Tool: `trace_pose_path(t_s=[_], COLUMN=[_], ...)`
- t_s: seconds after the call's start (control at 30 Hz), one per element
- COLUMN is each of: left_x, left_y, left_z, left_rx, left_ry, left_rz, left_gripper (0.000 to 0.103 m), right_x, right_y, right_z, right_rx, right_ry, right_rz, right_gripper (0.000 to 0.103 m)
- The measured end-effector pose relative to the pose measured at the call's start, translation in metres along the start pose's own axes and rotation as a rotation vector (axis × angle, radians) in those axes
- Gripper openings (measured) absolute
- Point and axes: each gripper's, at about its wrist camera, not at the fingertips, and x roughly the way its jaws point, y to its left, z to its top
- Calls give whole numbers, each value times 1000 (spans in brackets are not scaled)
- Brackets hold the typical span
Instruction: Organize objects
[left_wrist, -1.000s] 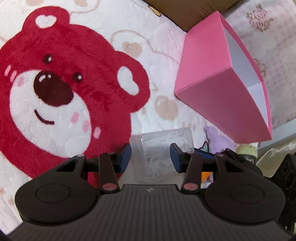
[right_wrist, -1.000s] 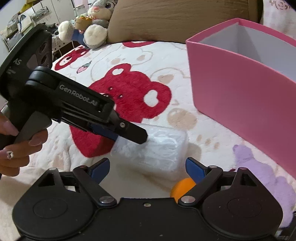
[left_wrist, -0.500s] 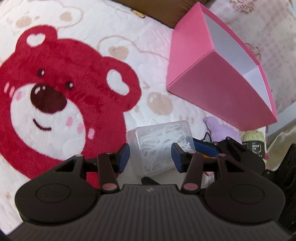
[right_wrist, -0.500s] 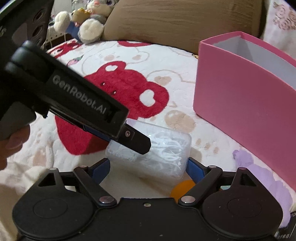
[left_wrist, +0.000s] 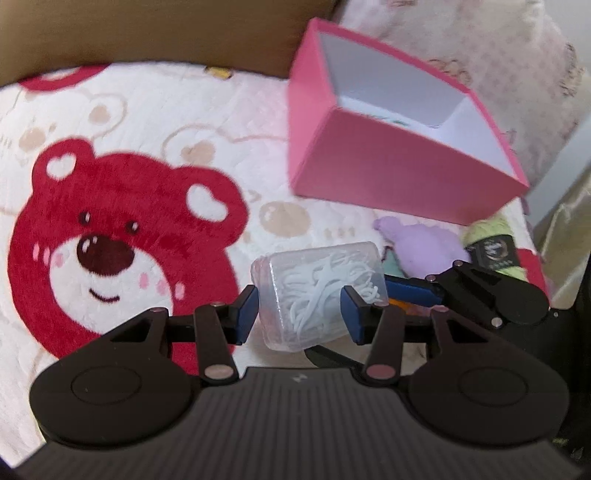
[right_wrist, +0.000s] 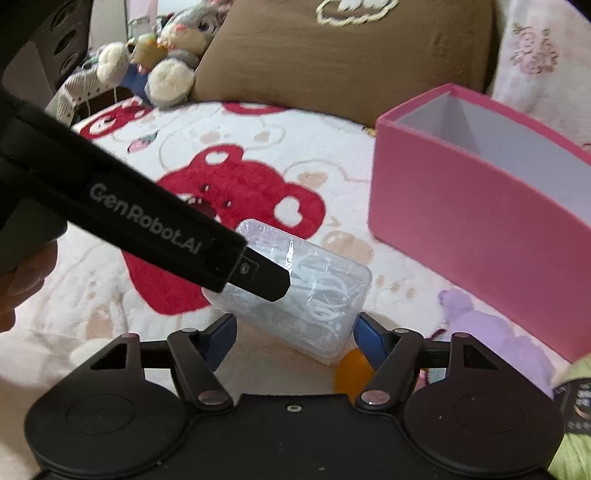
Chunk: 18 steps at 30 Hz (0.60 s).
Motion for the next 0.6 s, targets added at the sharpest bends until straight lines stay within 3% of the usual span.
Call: trace_pose_path(t_s=[0.6], left_x=[-57], left_y=[-51], left_z=[8], left_rx=[40], left_ry=[73], left_rz=[-174], left_gripper=[46], right_x=[-106], right_y=[9], right_z=[11], right_rx=[15], right_ry=[40], right_rz=[-121], right_gripper=[74])
